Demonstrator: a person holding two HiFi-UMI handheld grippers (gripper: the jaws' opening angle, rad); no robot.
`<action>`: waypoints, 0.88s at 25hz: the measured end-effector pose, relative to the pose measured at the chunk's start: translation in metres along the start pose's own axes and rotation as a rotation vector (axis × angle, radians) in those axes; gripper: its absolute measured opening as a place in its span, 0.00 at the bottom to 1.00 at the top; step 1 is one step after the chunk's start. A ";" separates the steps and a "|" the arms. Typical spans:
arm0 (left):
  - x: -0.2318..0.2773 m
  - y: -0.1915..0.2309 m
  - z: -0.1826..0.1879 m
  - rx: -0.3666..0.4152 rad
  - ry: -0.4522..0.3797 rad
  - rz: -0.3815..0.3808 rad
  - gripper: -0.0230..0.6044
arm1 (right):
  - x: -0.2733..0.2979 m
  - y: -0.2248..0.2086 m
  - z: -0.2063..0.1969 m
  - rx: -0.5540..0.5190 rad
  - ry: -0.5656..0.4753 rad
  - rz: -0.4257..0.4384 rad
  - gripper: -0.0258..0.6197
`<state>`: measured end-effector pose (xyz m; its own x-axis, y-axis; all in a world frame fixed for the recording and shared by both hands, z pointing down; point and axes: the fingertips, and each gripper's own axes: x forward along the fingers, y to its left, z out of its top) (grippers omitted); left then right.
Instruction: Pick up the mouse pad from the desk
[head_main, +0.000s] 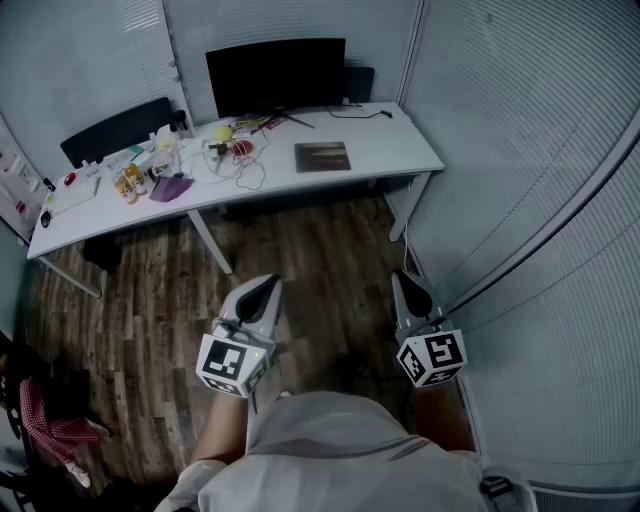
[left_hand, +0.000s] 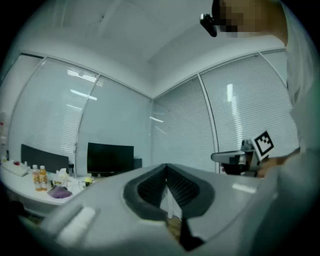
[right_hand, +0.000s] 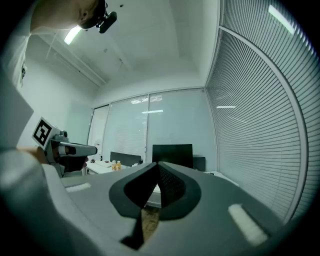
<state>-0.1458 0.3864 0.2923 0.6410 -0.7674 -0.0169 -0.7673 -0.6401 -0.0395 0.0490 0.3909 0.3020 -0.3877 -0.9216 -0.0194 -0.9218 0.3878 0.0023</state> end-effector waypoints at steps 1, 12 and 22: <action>-0.002 0.003 0.001 0.003 0.001 -0.004 0.04 | 0.002 0.003 0.000 0.001 0.002 -0.002 0.05; -0.011 0.006 -0.003 0.000 0.006 -0.043 0.04 | -0.002 0.013 -0.004 0.038 0.007 -0.031 0.05; -0.008 0.002 -0.009 -0.016 0.041 -0.018 0.04 | -0.010 -0.007 -0.016 0.168 0.014 -0.028 0.05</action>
<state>-0.1524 0.3909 0.3016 0.6540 -0.7561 0.0246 -0.7558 -0.6544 -0.0234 0.0589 0.3968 0.3180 -0.3628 -0.9319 -0.0030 -0.9189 0.3583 -0.1652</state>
